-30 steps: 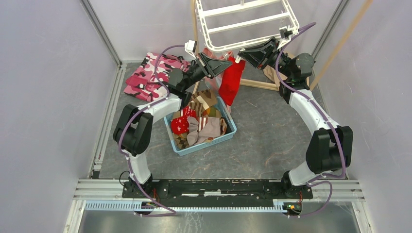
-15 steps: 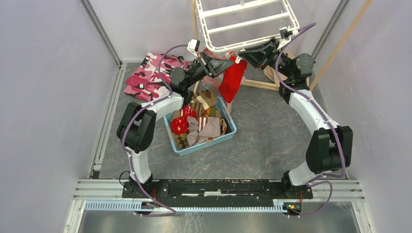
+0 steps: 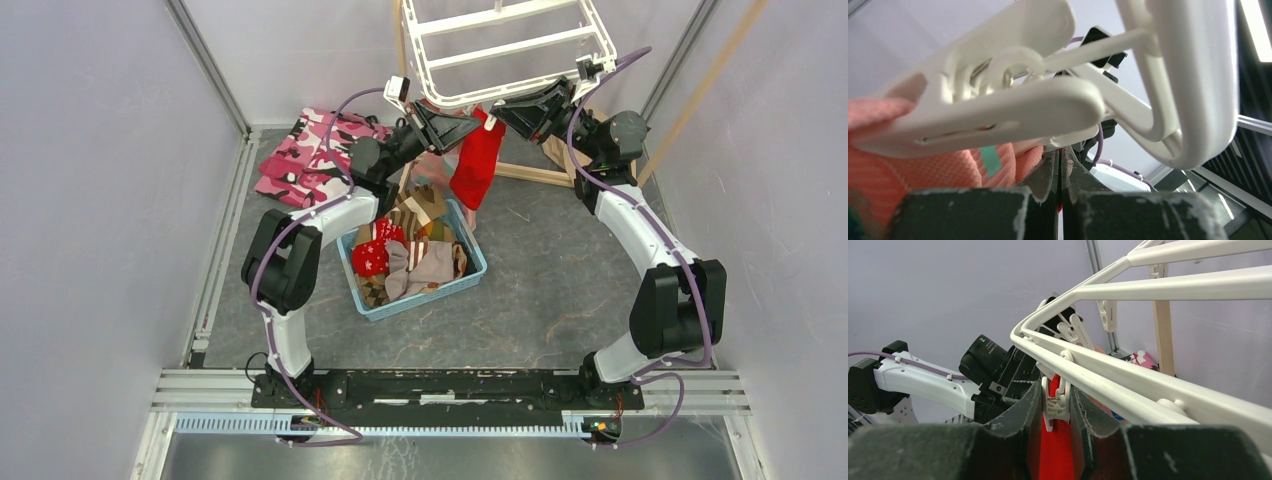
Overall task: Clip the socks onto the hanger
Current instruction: Clamp the sock onto the hanger.
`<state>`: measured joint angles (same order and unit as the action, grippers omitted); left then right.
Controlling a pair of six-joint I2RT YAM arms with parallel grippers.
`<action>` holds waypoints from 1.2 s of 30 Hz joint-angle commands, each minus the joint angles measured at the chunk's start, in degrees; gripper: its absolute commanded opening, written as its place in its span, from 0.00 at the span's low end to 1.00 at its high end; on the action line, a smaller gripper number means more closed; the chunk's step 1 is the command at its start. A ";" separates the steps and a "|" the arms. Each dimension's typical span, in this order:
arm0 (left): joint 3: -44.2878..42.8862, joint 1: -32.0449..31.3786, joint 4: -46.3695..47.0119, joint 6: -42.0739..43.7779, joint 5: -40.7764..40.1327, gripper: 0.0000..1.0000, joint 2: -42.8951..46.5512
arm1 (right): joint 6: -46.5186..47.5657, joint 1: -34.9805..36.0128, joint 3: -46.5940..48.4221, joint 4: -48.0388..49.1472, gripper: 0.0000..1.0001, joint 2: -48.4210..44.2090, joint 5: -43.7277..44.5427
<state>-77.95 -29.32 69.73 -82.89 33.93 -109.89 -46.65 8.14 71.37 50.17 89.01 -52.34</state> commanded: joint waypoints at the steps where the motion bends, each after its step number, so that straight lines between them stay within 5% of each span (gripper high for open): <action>1: -3.05 0.19 3.03 -2.34 -1.72 0.02 -0.11 | -2.89 0.61 -0.22 2.99 0.00 -0.19 -4.97; 9: -2.80 0.23 4.28 -3.49 -0.65 0.02 -1.05 | -4.55 0.61 -0.17 3.88 0.04 0.45 -4.79; 15: -1.92 0.22 4.53 -3.68 -0.36 0.02 -1.16 | -4.58 0.60 -0.42 3.15 0.34 0.12 -4.18; 27: -1.55 0.22 4.05 -3.96 -0.12 0.07 -1.42 | 0.31 0.52 -0.34 -4.16 0.65 -1.84 -2.61; 32: -0.74 0.23 2.29 -2.58 0.38 0.21 -0.17 | 7.12 -0.21 -0.07 -12.53 0.78 -3.49 -2.77; 36: 1.65 0.22 -0.95 0.63 0.30 0.46 2.23 | 12.47 -0.61 -0.42 -19.15 0.81 -5.52 -2.60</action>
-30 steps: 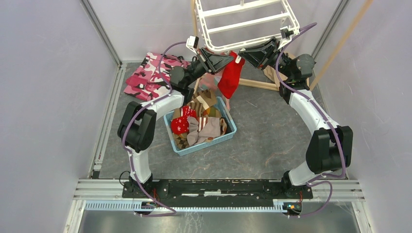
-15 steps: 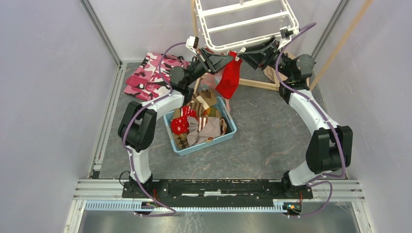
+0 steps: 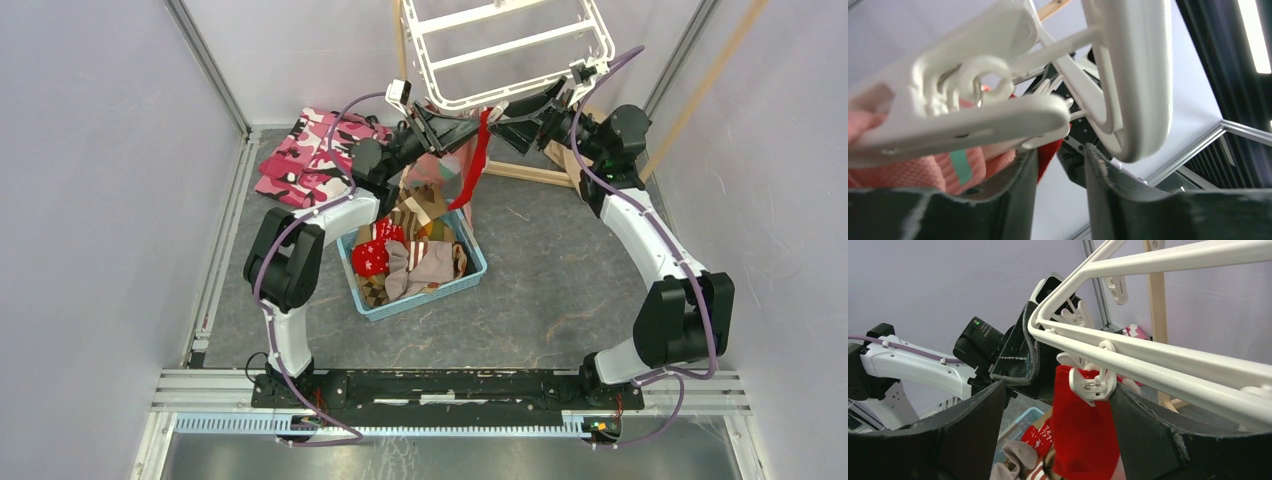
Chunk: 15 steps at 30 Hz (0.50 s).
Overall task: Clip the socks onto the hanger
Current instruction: Clamp the sock onto the hanger.
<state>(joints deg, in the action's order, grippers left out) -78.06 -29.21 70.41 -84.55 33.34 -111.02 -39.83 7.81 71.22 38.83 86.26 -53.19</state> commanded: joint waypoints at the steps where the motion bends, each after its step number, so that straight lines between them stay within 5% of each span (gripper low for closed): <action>1: 2.40 0.08 -2.35 3.09 0.99 0.50 4.08 | 6.49 -0.45 -0.49 -8.56 0.82 -3.26 -1.61; 15: 9.73 0.21 -21.69 21.86 1.15 0.61 16.89 | 20.82 -2.72 0.15 -27.89 0.88 -8.92 4.22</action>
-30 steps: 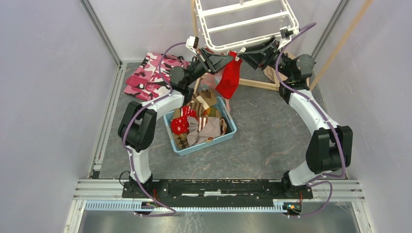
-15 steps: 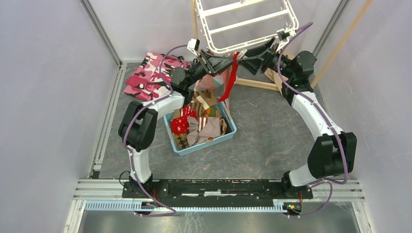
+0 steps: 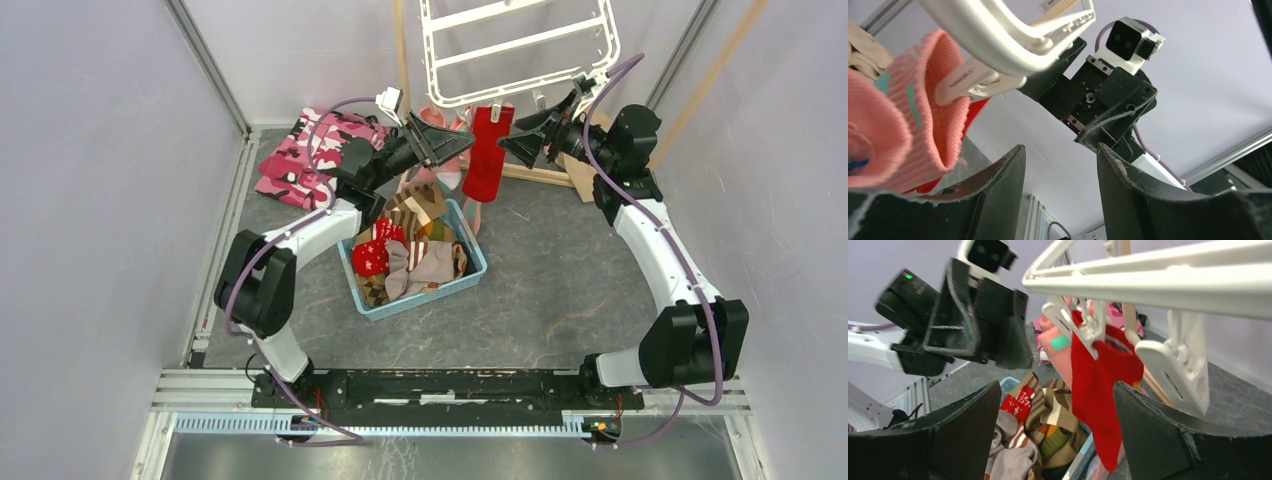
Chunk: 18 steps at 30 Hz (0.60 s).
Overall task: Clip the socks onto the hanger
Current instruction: Clamp the sock onto the hanger, then pick up the sock from the bin.
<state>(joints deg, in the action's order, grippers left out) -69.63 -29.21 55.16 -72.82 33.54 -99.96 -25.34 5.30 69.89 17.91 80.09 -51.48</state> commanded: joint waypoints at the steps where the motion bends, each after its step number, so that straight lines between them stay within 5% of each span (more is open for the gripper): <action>1: 1.98 0.16 -7.31 11.21 0.74 0.61 6.88 | 6.70 -0.19 1.44 -7.58 0.89 -3.18 2.77; 18: 10.07 1.62 -35.09 42.60 -5.61 0.62 28.67 | 13.00 -0.23 -4.05 -13.82 0.89 -12.49 5.64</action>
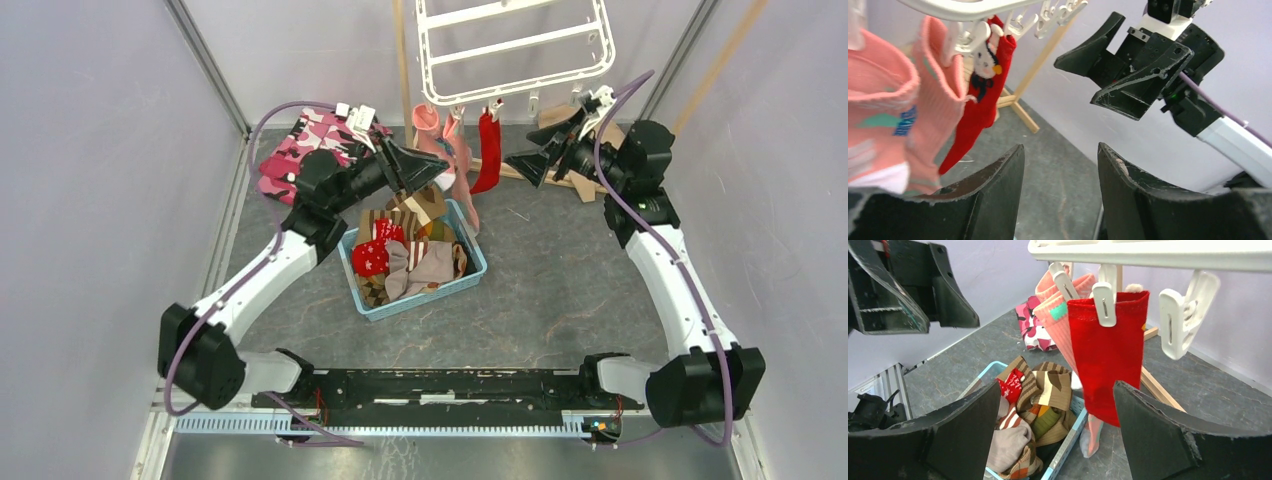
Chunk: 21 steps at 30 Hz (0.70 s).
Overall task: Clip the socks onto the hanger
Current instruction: Pick up the sock from the bin.
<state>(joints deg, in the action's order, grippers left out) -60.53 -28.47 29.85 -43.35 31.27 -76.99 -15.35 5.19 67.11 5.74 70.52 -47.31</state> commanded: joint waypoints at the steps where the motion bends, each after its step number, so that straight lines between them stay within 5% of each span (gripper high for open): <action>1: 1.41 1.17 -11.57 14.60 -4.10 0.63 6.95 | 3.57 -0.09 -1.64 -2.09 0.89 -3.60 1.81; 12: 6.10 2.01 -37.07 23.07 -21.21 0.72 15.84 | 4.56 0.10 -9.14 -5.60 0.88 -11.19 6.02; 21: 11.02 2.03 -41.83 12.71 -32.32 0.54 13.10 | 2.17 1.56 -16.97 -7.26 0.87 -13.43 9.49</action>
<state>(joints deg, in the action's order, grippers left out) -49.54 -26.70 -9.56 -25.65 5.39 -61.60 -12.34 6.04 51.79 -0.78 58.02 -40.75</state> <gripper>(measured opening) 0.586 0.874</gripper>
